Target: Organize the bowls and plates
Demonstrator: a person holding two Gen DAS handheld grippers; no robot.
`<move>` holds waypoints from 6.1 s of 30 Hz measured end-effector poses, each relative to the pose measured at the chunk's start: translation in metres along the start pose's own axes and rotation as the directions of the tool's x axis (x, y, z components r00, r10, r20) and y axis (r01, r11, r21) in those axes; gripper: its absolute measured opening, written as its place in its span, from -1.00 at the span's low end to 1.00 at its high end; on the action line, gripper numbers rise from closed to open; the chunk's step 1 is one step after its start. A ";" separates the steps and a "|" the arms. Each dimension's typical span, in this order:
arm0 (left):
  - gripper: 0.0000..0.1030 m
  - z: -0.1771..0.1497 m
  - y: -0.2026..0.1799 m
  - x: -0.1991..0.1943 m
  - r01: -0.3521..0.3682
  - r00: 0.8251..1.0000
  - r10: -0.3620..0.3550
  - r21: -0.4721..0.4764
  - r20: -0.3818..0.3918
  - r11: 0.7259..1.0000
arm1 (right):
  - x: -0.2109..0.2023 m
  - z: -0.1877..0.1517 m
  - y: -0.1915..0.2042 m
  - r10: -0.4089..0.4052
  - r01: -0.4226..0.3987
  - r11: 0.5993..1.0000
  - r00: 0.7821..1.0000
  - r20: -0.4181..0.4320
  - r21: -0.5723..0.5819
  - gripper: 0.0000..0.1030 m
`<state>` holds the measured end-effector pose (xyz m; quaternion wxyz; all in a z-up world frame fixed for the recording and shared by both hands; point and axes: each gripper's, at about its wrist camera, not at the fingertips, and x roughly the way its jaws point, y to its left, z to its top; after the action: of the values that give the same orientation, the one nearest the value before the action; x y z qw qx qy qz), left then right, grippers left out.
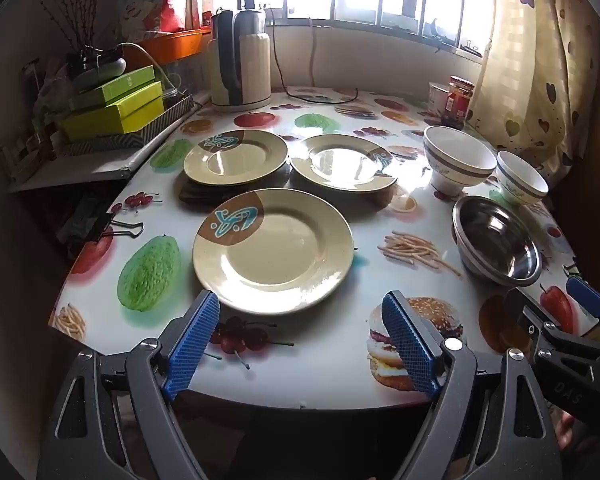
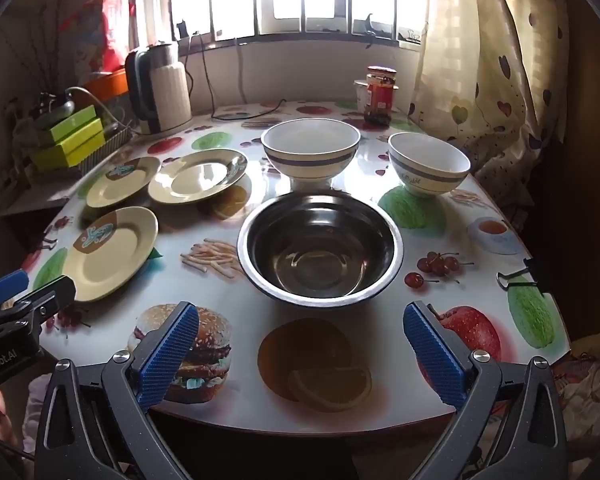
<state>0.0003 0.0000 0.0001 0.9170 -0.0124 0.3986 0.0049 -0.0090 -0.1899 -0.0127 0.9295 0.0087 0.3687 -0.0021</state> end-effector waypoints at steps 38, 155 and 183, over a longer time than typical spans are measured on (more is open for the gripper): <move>0.63 0.008 0.005 -0.004 -0.029 0.999 0.029 -0.026 0.027 0.999 | -0.005 0.014 0.010 -0.050 0.051 0.998 0.998 0.025 -0.040 1.00; -0.33 0.131 0.180 0.188 0.045 0.980 -0.114 -0.376 -0.164 0.926 | 0.268 0.196 0.192 0.507 -0.574 0.814 0.778 -0.371 -0.090 -0.49; -0.63 0.139 0.175 0.172 0.026 0.989 -0.077 -0.371 -0.124 0.928 | 0.267 0.197 0.187 0.551 -0.598 0.801 0.752 -0.361 -0.023 -0.69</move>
<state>0.2160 0.1788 -0.0341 0.8688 -0.1950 0.4519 0.0545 0.3218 -0.0061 -0.0497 0.8061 0.0584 0.5003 0.3108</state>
